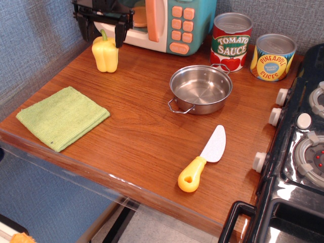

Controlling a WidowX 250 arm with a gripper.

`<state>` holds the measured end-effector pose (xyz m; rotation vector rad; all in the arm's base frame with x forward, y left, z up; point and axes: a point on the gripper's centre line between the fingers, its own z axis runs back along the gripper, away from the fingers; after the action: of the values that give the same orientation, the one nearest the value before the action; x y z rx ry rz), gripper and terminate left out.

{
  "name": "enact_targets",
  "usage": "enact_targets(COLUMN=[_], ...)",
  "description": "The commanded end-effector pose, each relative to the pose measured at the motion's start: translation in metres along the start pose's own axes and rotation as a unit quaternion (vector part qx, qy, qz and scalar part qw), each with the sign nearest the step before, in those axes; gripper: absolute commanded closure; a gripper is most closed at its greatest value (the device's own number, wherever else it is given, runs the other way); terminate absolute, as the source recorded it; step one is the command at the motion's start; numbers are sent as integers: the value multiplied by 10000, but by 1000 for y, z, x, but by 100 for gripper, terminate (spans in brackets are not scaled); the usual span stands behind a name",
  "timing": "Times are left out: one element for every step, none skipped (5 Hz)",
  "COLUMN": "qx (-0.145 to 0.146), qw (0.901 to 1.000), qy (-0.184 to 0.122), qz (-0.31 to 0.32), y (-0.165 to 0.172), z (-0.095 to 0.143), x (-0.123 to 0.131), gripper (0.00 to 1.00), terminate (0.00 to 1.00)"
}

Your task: Place the yellow pepper on top of the green cloth.

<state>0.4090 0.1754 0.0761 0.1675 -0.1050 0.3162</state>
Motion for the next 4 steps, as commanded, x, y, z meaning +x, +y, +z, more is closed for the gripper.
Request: enact_targets(qx=[176, 328, 396, 203], qw=[9998, 9993, 9989, 9997], qy=[-94, 77, 206, 119], qz=[87, 131, 144, 117], y=[13, 13, 13, 17], z=[6, -10, -20, -9], x=[10, 13, 14, 15], gripper=[0, 0, 0, 100], terminate=[0, 0, 0, 0])
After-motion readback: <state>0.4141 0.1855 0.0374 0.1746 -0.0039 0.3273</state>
